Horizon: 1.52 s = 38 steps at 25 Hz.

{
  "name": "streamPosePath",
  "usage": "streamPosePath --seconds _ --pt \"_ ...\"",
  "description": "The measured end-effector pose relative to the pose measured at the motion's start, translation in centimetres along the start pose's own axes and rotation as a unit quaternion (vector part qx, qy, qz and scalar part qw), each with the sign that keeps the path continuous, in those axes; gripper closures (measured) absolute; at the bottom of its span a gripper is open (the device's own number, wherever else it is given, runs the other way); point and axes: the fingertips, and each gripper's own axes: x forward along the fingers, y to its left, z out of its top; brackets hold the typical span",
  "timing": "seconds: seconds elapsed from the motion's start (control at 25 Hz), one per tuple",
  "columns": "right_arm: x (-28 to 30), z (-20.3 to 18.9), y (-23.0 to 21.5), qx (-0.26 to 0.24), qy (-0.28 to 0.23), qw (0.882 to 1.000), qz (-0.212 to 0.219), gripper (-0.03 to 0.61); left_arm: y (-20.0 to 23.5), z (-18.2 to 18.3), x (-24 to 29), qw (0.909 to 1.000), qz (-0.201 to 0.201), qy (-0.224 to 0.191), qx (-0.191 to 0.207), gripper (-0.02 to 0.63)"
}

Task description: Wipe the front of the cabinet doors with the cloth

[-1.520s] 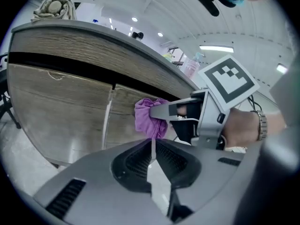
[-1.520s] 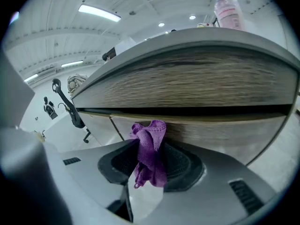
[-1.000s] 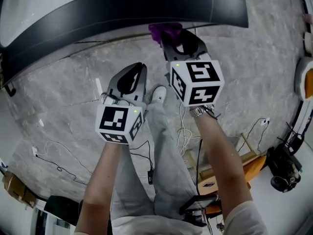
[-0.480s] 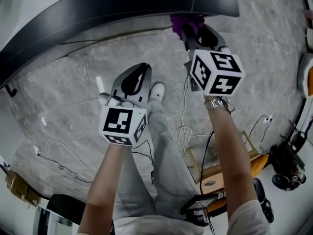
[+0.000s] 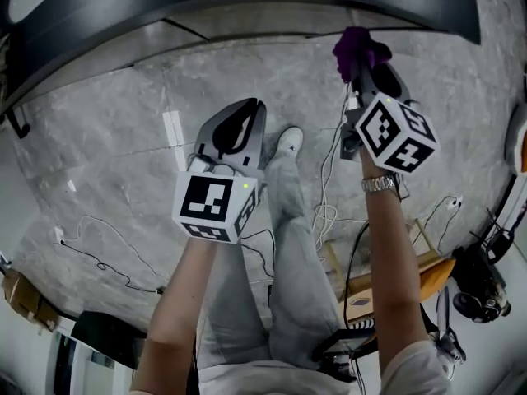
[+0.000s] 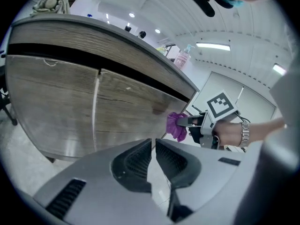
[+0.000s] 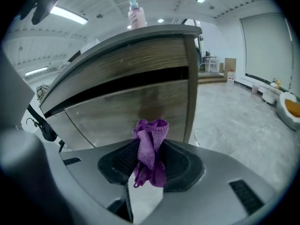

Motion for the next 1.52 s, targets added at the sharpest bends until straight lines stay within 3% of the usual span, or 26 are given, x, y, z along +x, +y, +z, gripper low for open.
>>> streamPosePath --seconds 0.16,0.32,0.44,0.68,0.88,1.12,1.24,1.52 --pt "0.9 -2.8 8.8 -0.015 0.024 0.999 0.044 0.430 4.5 0.1 -3.8 0.9999 0.016 -0.003 -0.003 0.581" --pt "3.0 -5.0 17.2 -0.070 0.048 0.992 0.089 0.430 8.8 0.9 -6.5 0.9991 0.032 -0.022 -0.015 0.581" --pt "5.1 -6.0 20.9 -0.097 0.062 0.988 0.101 0.430 11.1 1.6 -8.1 0.9979 0.042 -0.041 -0.026 0.581" --pt "9.3 -7.1 25.0 -0.099 0.078 0.987 0.101 0.430 15.3 0.8 -10.7 0.9951 0.068 -0.054 -0.048 0.581" --pt "12.0 -6.4 24.8 -0.082 0.077 0.989 0.091 0.430 17.2 -0.6 -11.5 0.9945 0.084 -0.043 -0.045 0.581" --pt "12.1 -6.9 23.1 -0.075 0.071 0.988 0.116 0.430 16.9 -2.8 -10.2 0.9938 0.107 -0.023 -0.023 0.581" --pt "12.0 -6.5 20.5 -0.058 0.073 0.988 0.119 0.430 14.5 -2.6 -8.2 0.9935 0.107 -0.026 -0.029 0.581" --pt "11.1 -5.4 10.6 -0.079 0.072 0.989 0.102 0.430 5.6 -3.2 -1.8 0.9973 0.068 -0.011 -0.027 0.581"
